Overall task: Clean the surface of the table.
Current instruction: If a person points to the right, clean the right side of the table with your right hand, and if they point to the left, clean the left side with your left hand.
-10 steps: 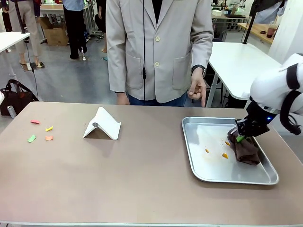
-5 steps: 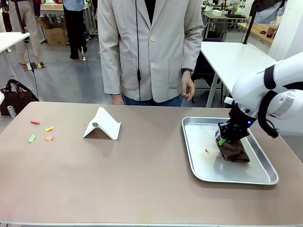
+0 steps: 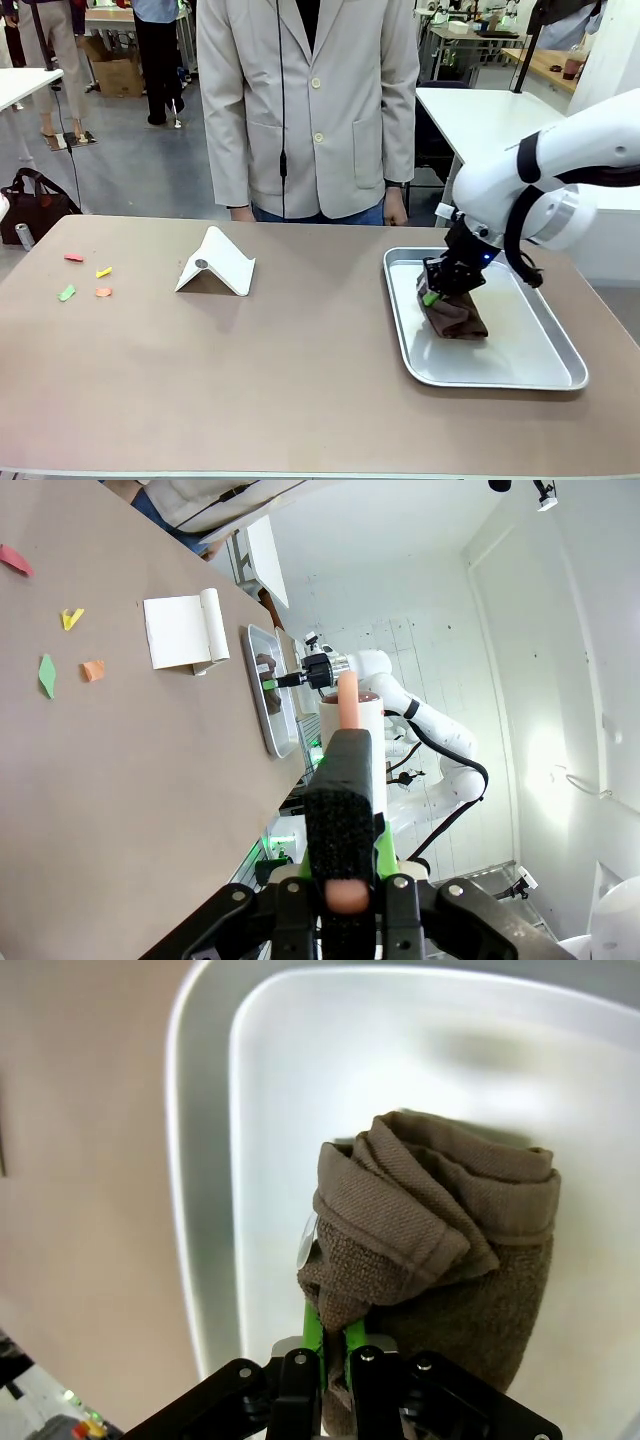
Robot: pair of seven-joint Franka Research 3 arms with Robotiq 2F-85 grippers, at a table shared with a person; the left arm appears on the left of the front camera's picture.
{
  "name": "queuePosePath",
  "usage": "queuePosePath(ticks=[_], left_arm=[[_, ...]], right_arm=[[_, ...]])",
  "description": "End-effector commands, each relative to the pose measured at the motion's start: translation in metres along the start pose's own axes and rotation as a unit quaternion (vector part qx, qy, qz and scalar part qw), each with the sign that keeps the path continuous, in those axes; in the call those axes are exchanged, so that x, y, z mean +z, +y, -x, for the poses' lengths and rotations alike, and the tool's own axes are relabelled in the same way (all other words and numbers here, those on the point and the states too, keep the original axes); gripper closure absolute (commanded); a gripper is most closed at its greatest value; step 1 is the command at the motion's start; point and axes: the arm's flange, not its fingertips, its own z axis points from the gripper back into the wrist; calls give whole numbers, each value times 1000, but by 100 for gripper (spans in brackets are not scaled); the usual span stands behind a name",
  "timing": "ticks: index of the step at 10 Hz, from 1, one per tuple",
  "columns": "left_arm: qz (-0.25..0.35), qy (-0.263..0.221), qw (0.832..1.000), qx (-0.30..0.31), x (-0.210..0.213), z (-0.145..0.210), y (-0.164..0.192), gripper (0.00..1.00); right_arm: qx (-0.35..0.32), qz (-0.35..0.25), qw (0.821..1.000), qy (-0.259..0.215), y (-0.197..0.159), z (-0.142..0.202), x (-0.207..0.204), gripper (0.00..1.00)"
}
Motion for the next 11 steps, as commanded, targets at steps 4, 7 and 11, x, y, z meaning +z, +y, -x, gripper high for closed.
queuePosePath(ticks=[4, 7, 11], left_arm=[[2, 2, 1000, -1, 0, 1, -2, 100], [2, 2, 1000, -1, 0, 1, -2, 100], [2, 2, 1000, -1, 0, 1, -2, 100]], right_arm=[[33, 33, 999, 0, 30, -2, -17, 91], [18, 90, 996, 3, 16, 0, -15, 91], [-46, 112, 993, 3, -32, 11, 3, 91]])
